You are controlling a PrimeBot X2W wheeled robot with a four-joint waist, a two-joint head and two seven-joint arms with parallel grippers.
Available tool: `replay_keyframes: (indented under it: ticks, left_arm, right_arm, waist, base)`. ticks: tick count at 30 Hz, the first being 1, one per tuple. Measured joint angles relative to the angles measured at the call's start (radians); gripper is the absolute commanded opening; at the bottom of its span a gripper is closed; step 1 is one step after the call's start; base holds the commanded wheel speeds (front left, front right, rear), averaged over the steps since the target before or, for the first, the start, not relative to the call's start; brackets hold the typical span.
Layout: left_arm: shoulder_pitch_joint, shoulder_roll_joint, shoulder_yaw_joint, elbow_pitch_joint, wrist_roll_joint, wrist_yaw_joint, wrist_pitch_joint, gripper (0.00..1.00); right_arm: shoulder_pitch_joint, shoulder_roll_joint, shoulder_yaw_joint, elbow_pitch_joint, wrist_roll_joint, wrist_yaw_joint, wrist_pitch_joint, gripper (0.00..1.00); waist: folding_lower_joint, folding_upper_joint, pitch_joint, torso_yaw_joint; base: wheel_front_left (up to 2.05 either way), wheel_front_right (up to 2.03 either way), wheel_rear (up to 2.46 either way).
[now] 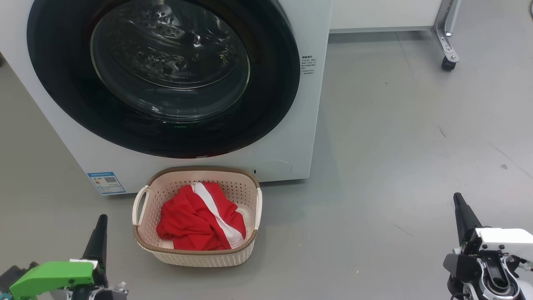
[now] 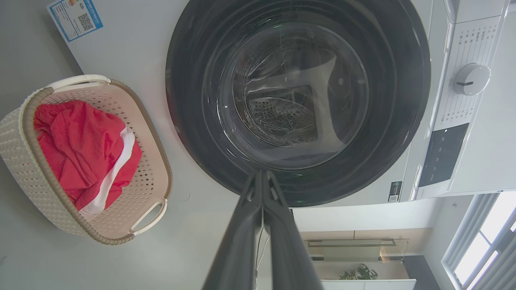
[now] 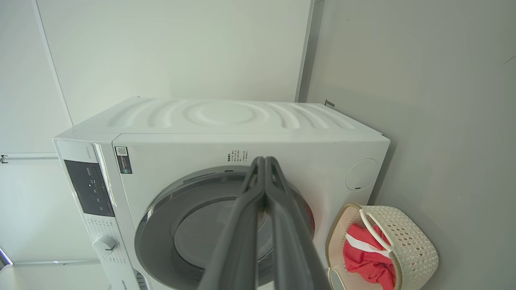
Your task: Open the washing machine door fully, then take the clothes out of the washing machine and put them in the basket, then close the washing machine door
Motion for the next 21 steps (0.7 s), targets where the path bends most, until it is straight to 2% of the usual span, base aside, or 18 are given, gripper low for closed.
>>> replay_keyframes:
  ticks: [21]
  left_arm:
    - [-0.002, 0.0, 0.002, 0.009, 0.0, 0.0, 0.001, 0.0]
  right_arm:
    - [-0.01, 0.0, -0.002, 0.01, 0.0, 0.001, 0.004, 0.0]
  waist:
    - [0.0, 0.0, 0.0, 0.0]
  base:
    - [0.0, 0.0, 0.0]
